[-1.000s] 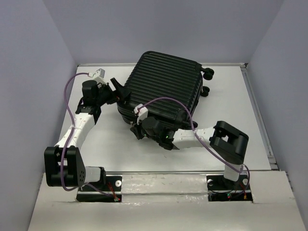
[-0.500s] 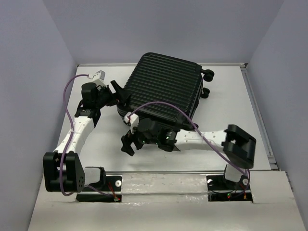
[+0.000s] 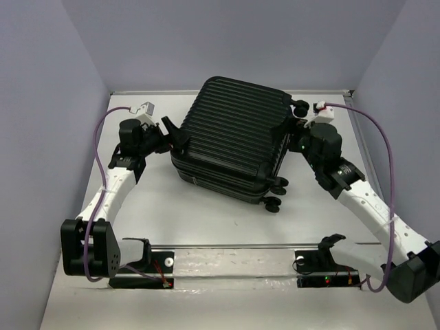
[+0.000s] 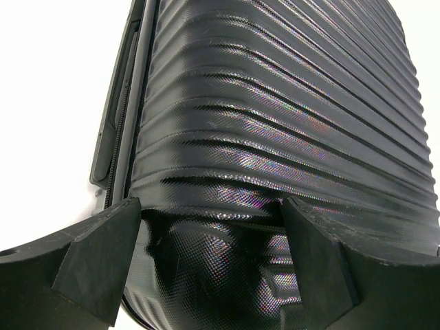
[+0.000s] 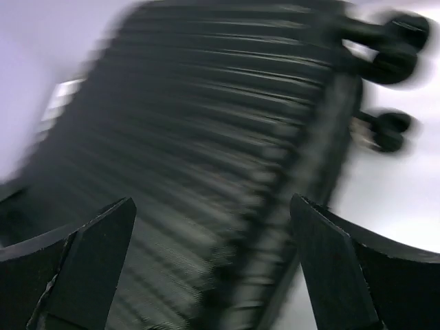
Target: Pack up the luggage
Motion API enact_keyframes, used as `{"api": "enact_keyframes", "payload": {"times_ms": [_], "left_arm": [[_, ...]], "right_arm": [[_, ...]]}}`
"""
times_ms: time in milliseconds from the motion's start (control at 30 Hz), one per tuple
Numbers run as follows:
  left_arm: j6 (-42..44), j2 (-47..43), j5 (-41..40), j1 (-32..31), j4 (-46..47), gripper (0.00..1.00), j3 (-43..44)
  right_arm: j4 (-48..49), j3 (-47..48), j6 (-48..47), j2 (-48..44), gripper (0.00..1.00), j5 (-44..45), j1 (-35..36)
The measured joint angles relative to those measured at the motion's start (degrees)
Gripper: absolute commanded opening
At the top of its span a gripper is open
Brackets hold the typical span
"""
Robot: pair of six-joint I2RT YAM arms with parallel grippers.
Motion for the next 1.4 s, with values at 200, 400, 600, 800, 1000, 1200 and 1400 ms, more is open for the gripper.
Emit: {"api": "enact_keyframes", "payload": {"times_ms": [200, 400, 600, 800, 1000, 1200, 1400], "left_arm": [[0.00, -1.42, -2.86, -3.43, -0.76, 0.91, -0.46], [-0.42, -3.80, -8.26, -7.13, -0.74, 0.90, -2.03], [-2.75, -13.84, -17.22, -11.28, 0.39, 0.90, -9.49], [-5.64, -26.01, -20.50, -16.61, -3.89, 0.89, -15.96], [-10.10, -30.95, -14.45, -23.78, -9.38, 0.89, -17.18], [-12.68, -31.32, -9.99, -26.64, -11.61, 0.90, -17.16], [-12.61, -27.34, -10.80, -26.86, -12.41, 0.90, -13.29]], "right_arm": [[-3.13, -2.05, 2.97, 7.48, 1.00, -5.01, -12.41], [1.60, 1.36, 2.29, 15.28, 0.96, -15.17, -14.34], [7.26, 11.65, -2.89, 28.59, 0.93, -28.63, -17.64], [6.99, 30.62, -3.61, 45.99, 1.00, -40.63, -18.38], [3.98, 46.14, 1.49, 57.11, 1.00, -48.81, -18.36], [0.09, 57.07, 7.37, 60.67, 1.00, -55.98, -17.07], [-3.08, 60.50, 6.36, 51.76, 0.92, -60.96, -12.28]]}}
